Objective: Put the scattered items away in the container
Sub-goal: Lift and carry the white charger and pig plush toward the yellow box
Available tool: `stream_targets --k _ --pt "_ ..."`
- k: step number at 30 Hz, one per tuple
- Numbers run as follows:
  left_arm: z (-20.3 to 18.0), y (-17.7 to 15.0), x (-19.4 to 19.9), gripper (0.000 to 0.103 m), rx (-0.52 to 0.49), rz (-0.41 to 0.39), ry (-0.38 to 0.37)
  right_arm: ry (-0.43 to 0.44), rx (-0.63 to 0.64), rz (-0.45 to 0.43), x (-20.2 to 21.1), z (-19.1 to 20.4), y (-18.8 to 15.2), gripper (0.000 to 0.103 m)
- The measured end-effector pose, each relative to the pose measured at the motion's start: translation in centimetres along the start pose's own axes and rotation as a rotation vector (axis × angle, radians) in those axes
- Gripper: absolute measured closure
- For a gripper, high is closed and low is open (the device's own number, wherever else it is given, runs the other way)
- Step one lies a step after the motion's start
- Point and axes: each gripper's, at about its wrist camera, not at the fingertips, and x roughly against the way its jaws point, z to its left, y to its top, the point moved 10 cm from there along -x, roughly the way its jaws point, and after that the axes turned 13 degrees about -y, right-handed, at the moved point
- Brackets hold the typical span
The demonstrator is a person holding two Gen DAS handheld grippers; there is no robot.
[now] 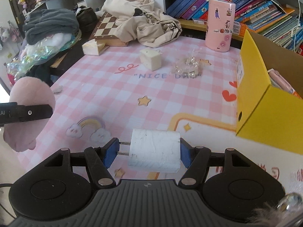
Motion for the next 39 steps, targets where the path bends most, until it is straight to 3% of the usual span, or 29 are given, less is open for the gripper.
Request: stream_targets --k 15,39 --pt "-2.5 -2.9 2.5 0.042 -0.006 0.014 -0.109 -0.041 -0.025 -0.013 4.0 -0.2 -3.4 0.039" --pt "-7.2 -5.6 1.2 0.042 -0.097 0.108 -0.207 -0.127 -0.141 0.003 6.5 -4.5 -7.2 0.039"
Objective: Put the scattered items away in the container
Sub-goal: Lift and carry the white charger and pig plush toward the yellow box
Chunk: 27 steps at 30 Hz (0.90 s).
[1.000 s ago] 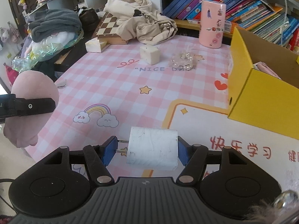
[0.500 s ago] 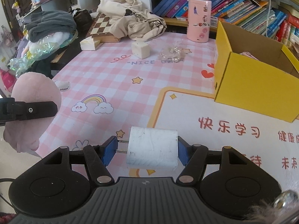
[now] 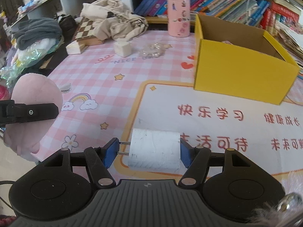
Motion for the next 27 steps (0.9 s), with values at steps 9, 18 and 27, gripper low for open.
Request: stream_targets --k 9,18,27 --pt "-1.7 -0.3 -1.8 0.042 -0.023 0.035 -0.027 -0.031 -0.035 0.013 0.2 -2.1 -0.8 0.039" --pt "-4.3 -0.9 -4.3 0.042 -0.074 0.094 -0.074 -0.087 -0.1 0.024 0.3 -5.5 -1.5 0.039" --pt "-7.1 -1.4 -6.8 0.042 -0.123 0.154 -0.126 -0.139 -0.163 0.036 0.6 -8.9 -2.2 0.039"
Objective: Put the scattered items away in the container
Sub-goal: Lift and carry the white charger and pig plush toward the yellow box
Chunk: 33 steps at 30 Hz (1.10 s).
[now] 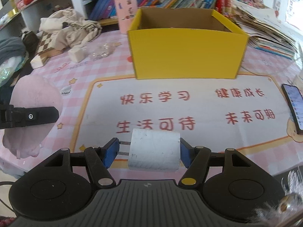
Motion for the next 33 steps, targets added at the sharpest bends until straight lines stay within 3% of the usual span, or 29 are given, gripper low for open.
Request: stream_targets --k 22,33 --pt "-4.4 0.8 -5.3 0.042 -0.082 0.077 -0.068 -0.058 -0.063 0.023 -1.4 -5.3 0.5 0.039" --pt "-8.1 3.7 -7.3 0.042 -0.186 0.028 -0.085 -0.044 -0.019 -0.051 -2.0 -7.5 4.6 0.039"
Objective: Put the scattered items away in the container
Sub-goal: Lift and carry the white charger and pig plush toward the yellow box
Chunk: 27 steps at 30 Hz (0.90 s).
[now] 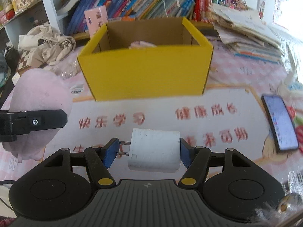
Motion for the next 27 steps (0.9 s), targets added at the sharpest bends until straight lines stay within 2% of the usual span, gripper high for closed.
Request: stream_targets --k 6,13,16,27 --pt "-1.7 3.1 -1.1 0.042 -0.053 -0.059 -0.004 0.043 0.048 -0.108 0.3 -0.6 4.0 0.039" --pt "-3.9 7.1 -1.5 0.041 -0.101 -0.17 -0.015 0.103 0.081 -0.255 1.2 -1.5 9.4 0.039" --pt "-3.9 8.5 -2.2 0.042 -0.119 -0.186 0.013 0.121 0.112 -0.303 1.1 -1.6 11.4 0.039" --pt "-1.2 13.5 -5.7 0.041 -0.125 -0.194 0.155 0.17 0.215 -0.322 -3.9 -1.8 16.7 0.039"
